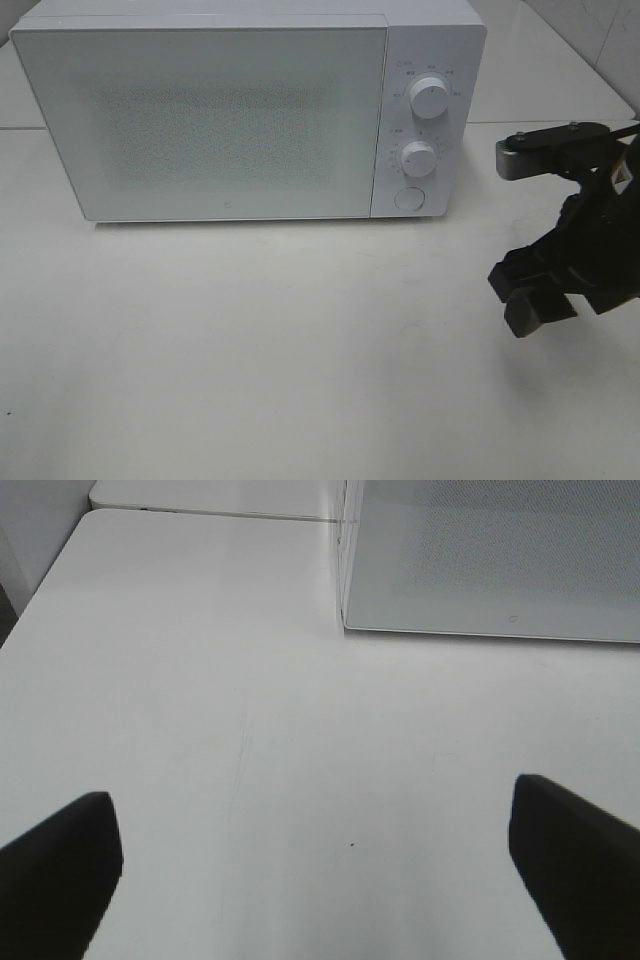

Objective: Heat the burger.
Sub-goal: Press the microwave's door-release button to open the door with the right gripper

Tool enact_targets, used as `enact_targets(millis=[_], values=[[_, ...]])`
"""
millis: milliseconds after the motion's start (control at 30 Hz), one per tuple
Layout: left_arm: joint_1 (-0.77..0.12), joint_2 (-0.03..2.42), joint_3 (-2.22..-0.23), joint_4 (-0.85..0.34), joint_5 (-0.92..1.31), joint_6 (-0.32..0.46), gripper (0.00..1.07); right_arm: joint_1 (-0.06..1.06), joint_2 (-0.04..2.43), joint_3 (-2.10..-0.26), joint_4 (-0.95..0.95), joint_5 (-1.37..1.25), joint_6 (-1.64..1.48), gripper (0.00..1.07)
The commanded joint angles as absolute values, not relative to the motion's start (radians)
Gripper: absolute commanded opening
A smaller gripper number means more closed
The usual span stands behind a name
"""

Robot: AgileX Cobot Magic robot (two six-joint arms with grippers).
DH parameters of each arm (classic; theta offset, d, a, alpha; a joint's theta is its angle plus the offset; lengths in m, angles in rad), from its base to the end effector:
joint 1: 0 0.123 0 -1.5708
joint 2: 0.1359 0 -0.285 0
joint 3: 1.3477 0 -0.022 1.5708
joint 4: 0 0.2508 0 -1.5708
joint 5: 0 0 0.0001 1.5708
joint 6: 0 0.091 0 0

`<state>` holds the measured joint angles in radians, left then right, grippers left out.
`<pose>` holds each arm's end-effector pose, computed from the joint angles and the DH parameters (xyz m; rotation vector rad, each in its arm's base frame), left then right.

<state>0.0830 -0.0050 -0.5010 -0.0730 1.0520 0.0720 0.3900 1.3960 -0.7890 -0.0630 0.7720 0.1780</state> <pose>-0.0050 -0.0062 0.2784 -0.0079 2.0275 0.0107 0.2259 0.0885 0.2149 -0.3579 2.8371 0.0434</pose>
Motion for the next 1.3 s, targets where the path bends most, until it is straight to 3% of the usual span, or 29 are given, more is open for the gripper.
enact_targets(millis=[33, 733, 1133, 1300], values=[[0.084, -0.03, -0.497, -0.079, 1.038, 0.065, 0.98, 0.388, 1.33, -0.792, -0.062, 0.856, 0.147, 0.75], [0.084, -0.03, -0.497, -0.079, 1.038, 0.065, 0.98, 0.388, 0.526, -0.779, -0.081, 1.067, 0.128, 0.75], [0.084, -0.03, -0.497, -0.079, 1.038, 0.065, 0.98, 0.383, 0.132, -0.563, -0.104, 1.084, 0.13, 0.75], [0.084, -0.03, -0.497, -0.079, 1.038, 0.065, 0.98, 0.296, 0.055, -0.51, -0.1, 1.038, 0.128, 0.75]])
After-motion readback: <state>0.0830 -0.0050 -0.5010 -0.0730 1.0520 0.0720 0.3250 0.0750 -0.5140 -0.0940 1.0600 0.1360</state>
